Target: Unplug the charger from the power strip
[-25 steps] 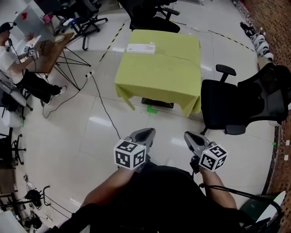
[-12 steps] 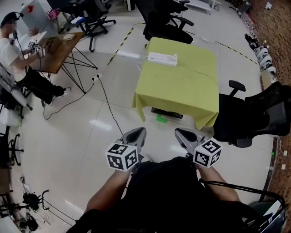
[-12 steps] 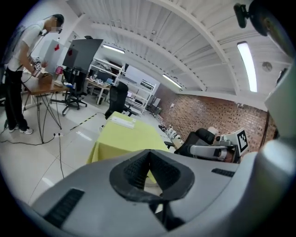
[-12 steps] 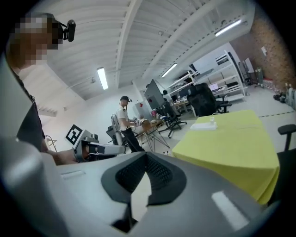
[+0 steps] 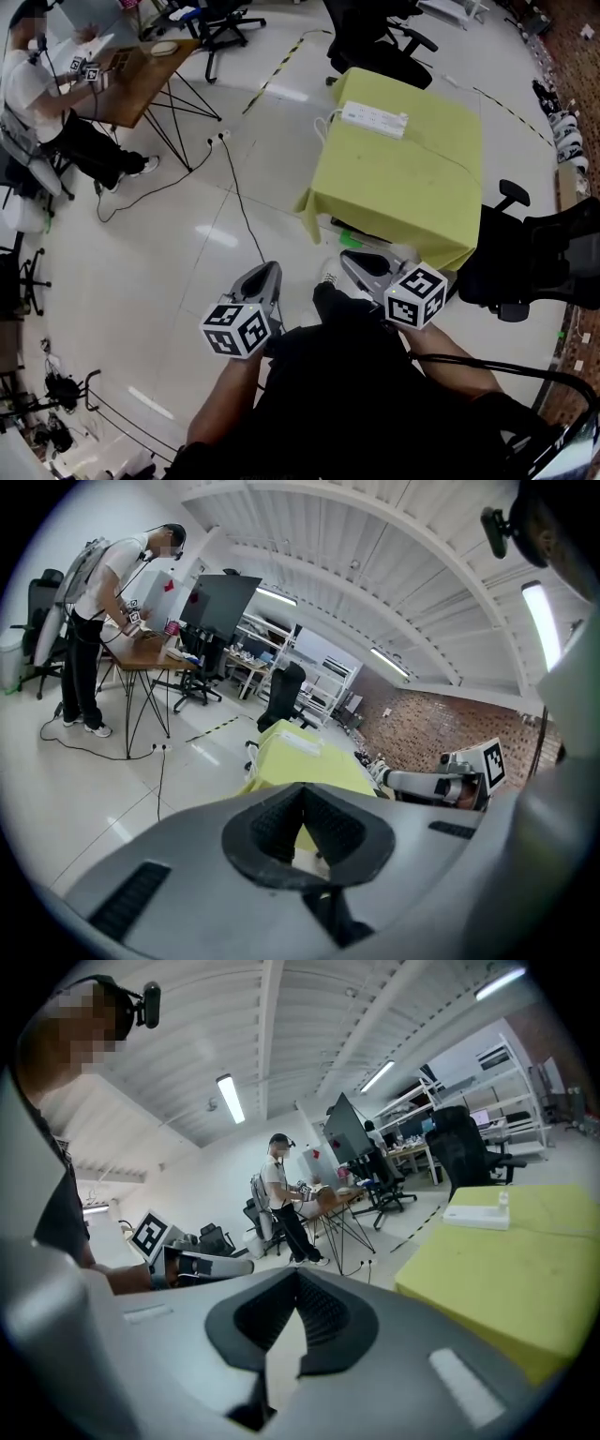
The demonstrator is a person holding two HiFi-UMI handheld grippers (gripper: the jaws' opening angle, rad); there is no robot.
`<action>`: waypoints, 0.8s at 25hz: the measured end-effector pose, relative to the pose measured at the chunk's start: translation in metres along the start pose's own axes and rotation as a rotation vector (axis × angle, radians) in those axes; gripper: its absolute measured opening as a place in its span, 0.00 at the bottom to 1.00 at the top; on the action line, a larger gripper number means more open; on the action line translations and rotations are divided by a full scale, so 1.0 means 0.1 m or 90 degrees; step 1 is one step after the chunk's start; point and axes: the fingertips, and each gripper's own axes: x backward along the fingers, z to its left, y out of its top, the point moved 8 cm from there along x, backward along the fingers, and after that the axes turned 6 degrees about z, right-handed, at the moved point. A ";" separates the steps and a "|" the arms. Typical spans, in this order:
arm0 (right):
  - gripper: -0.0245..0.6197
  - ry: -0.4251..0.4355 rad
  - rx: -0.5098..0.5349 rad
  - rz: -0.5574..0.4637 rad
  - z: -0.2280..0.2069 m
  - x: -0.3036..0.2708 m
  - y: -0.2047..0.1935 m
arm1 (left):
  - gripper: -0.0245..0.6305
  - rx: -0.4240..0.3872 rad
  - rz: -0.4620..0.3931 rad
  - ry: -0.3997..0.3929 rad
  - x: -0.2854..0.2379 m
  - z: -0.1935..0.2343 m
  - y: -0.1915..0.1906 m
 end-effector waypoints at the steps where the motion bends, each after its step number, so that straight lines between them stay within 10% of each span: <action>1: 0.04 0.006 0.001 0.004 -0.05 -0.07 0.04 | 0.05 0.000 -0.003 0.005 -0.02 0.04 0.07; 20: 0.04 -0.079 -0.048 -0.063 -1.86 -0.34 1.04 | 0.05 -0.112 0.025 -0.049 -1.72 0.14 1.68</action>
